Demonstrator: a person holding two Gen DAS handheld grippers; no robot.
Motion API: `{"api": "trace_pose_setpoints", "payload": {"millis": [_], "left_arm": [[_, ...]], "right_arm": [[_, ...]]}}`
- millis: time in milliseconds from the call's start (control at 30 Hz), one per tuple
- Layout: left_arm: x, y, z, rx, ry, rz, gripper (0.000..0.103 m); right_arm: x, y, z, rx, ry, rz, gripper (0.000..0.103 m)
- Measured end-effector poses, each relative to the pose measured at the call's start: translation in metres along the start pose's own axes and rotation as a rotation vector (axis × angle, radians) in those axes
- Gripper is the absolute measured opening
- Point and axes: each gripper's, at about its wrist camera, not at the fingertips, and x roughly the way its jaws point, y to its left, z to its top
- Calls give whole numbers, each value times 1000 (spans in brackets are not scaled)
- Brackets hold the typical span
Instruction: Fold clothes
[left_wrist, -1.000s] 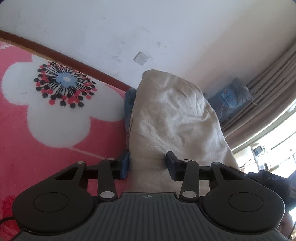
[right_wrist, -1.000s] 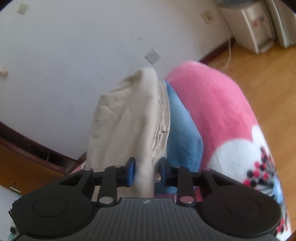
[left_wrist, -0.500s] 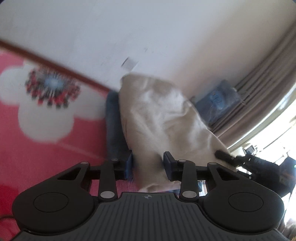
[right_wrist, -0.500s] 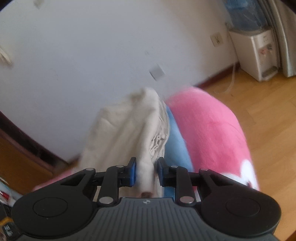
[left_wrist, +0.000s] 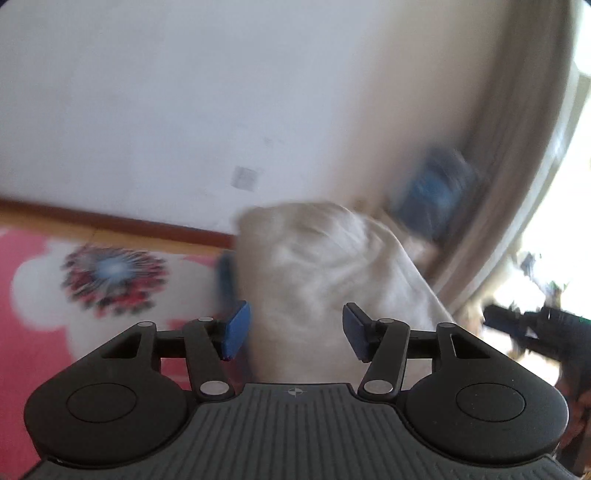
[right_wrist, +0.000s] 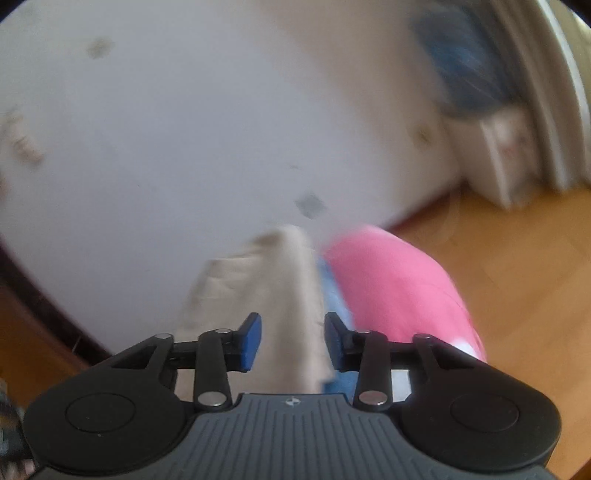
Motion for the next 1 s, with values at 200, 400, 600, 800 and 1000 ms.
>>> {"api": "trace_pose_setpoints", "payload": {"millis": [200, 400, 600, 800, 1000], "left_arm": [[10, -17, -8, 5, 81, 104, 60], [-65, -27, -22, 22, 95, 217, 70], [-150, -54, -44, -70, 148, 305, 99], [-211, -84, -54, -177, 143, 349, 103], [-214, -97, -45, -108, 113, 381, 103]], "right_arm": [[31, 19, -45, -247, 199, -59, 26], [-38, 26, -65, -214, 237, -96, 27], [-90, 71, -65, -156, 344, -49, 28], [-140, 128, -72, -238, 511, -16, 36], [-170, 164, -73, -353, 517, -87, 50]]}}
